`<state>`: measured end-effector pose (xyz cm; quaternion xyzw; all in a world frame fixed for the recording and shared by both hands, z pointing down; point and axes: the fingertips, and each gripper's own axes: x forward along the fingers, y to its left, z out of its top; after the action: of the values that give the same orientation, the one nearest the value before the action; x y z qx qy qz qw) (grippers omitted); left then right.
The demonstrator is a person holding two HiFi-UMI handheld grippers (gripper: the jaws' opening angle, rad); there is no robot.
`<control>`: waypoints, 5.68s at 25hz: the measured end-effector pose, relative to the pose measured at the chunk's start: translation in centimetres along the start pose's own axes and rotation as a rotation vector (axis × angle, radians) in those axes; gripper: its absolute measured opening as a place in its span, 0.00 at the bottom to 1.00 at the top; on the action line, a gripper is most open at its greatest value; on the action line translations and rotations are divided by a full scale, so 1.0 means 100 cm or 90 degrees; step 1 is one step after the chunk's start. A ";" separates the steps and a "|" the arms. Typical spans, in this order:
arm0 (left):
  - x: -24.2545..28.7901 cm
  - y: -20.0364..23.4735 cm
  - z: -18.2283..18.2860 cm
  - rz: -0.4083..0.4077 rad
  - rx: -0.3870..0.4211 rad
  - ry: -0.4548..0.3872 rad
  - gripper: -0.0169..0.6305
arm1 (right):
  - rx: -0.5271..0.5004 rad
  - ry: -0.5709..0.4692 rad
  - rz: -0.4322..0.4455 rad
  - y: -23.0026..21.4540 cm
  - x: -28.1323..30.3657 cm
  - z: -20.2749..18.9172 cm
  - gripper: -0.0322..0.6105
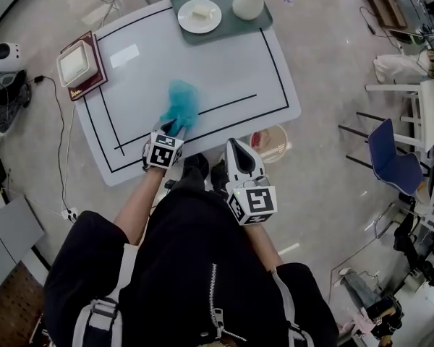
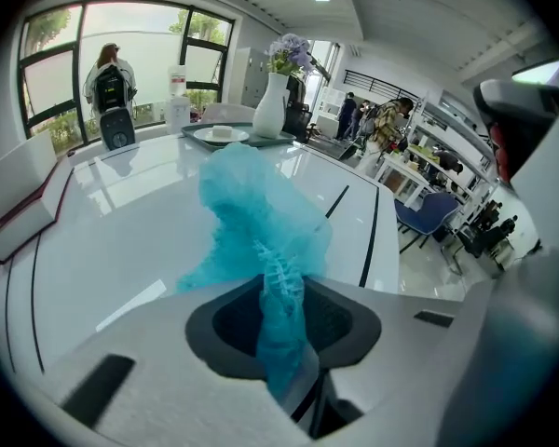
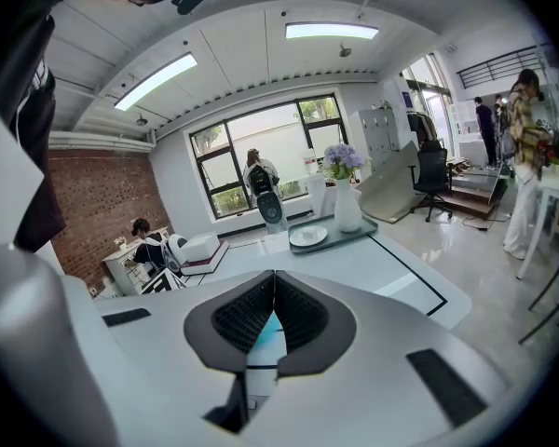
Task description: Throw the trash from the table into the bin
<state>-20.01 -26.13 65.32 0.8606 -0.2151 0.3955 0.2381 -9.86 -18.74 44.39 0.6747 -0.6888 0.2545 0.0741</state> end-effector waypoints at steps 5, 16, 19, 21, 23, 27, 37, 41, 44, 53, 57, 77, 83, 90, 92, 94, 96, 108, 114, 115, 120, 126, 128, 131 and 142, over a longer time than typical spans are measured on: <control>-0.003 -0.003 0.007 0.015 0.025 -0.024 0.12 | 0.008 -0.006 -0.009 -0.004 -0.006 -0.003 0.06; -0.005 -0.055 0.042 0.011 0.068 -0.080 0.10 | 0.013 -0.035 -0.024 -0.044 -0.052 -0.001 0.06; 0.000 -0.082 0.052 0.003 0.084 -0.088 0.10 | 0.022 -0.044 -0.036 -0.062 -0.072 -0.003 0.06; 0.003 -0.102 0.058 -0.006 0.100 -0.094 0.10 | 0.027 -0.050 -0.045 -0.074 -0.085 -0.005 0.06; 0.007 -0.123 0.063 -0.017 0.116 -0.096 0.10 | 0.036 -0.058 -0.056 -0.086 -0.099 -0.007 0.06; 0.019 -0.166 0.068 -0.040 0.157 -0.091 0.10 | 0.055 -0.073 -0.079 -0.115 -0.128 -0.012 0.06; 0.042 -0.279 0.087 -0.094 0.230 -0.084 0.10 | 0.091 -0.103 -0.118 -0.183 -0.195 -0.026 0.06; 0.054 -0.325 0.090 -0.108 0.250 -0.081 0.10 | 0.097 -0.111 -0.130 -0.210 -0.226 -0.036 0.06; 0.063 -0.359 0.092 -0.120 0.267 -0.085 0.10 | 0.097 -0.114 -0.140 -0.229 -0.250 -0.045 0.06; 0.094 -0.445 0.081 -0.193 0.328 -0.078 0.10 | 0.131 -0.118 -0.218 -0.285 -0.303 -0.075 0.06; 0.101 -0.466 0.074 -0.227 0.362 -0.052 0.09 | 0.152 -0.132 -0.255 -0.296 -0.312 -0.081 0.06; 0.219 -0.479 0.021 -0.279 0.386 0.027 0.09 | 0.234 -0.098 -0.373 -0.372 -0.303 -0.140 0.06; 0.263 -0.478 0.003 -0.263 0.376 0.022 0.09 | 0.227 -0.084 -0.386 -0.389 -0.304 -0.153 0.06; 0.292 -0.473 -0.007 -0.284 0.358 0.026 0.09 | 0.211 -0.073 -0.380 -0.408 -0.259 -0.160 0.06; 0.304 -0.467 -0.006 -0.282 0.356 0.024 0.09 | 0.195 -0.075 -0.387 -0.417 -0.244 -0.166 0.06; 0.313 -0.461 -0.008 -0.275 0.354 0.022 0.09 | 0.186 -0.075 -0.388 -0.424 -0.232 -0.177 0.06; 0.323 -0.458 -0.015 -0.276 0.357 0.024 0.09 | 0.186 -0.062 -0.390 -0.430 -0.224 -0.192 0.06; 0.392 -0.441 -0.078 -0.300 0.406 0.100 0.09 | 0.220 -0.020 -0.421 -0.444 -0.202 -0.255 0.06; 0.418 -0.440 -0.112 -0.303 0.423 0.140 0.09 | 0.265 -0.009 -0.434 -0.455 -0.193 -0.287 0.06; 0.422 -0.441 -0.116 -0.305 0.426 0.144 0.09 | 0.270 -0.006 -0.434 -0.456 -0.192 -0.290 0.06; 0.437 -0.437 -0.138 -0.305 0.431 0.187 0.09 | 0.289 0.012 -0.440 -0.455 -0.194 -0.311 0.06; 0.445 -0.433 -0.160 -0.323 0.403 0.216 0.14 | 0.301 0.022 -0.446 -0.448 -0.199 -0.325 0.06; 0.444 -0.432 -0.162 -0.318 0.408 0.213 0.22 | 0.306 0.022 -0.448 -0.448 -0.200 -0.326 0.06; 0.448 -0.428 -0.166 -0.300 0.402 0.213 0.31 | 0.307 0.017 -0.450 -0.449 -0.200 -0.326 0.06; 0.433 -0.424 -0.166 -0.278 0.406 0.206 0.45 | 0.305 0.009 -0.441 -0.440 -0.202 -0.314 0.06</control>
<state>19.81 9.27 98.55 0.8432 0.1461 0.5127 0.0685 26.70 15.16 73.41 0.8628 -0.3424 0.3719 0.0012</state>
